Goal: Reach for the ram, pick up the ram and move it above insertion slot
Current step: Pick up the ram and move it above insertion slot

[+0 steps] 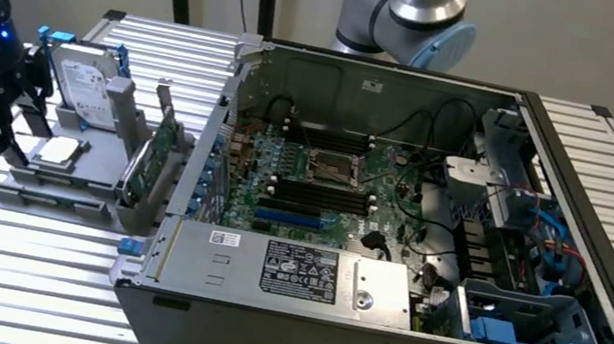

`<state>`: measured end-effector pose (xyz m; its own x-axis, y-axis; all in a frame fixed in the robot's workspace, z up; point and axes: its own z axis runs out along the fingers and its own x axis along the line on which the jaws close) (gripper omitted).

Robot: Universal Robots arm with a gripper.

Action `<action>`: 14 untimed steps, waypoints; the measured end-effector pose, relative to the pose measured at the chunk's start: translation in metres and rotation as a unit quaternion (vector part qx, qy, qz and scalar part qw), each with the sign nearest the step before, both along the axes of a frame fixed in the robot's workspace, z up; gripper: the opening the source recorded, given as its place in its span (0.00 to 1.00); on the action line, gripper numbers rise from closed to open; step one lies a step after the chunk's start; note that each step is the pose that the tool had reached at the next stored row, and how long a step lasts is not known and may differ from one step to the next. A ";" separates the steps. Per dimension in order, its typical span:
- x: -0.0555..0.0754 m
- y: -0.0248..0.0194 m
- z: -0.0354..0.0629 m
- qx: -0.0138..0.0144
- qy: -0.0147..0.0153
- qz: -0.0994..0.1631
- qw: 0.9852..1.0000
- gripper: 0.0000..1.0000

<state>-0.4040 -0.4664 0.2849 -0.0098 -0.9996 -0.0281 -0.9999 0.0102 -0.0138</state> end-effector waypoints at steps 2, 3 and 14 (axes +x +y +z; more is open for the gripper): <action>0.000 0.0000 -0.0036 0.000 0.000 0.000 1.000 0.54; 0.000 0.0000 -0.0054 0.000 0.000 0.000 1.000 0.54; 0.000 -0.0002 -0.0254 0.000 0.000 0.000 1.000 0.54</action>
<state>-0.4043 -0.4666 0.2595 -0.0098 -0.9996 -0.0281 -0.9999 0.0102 -0.0138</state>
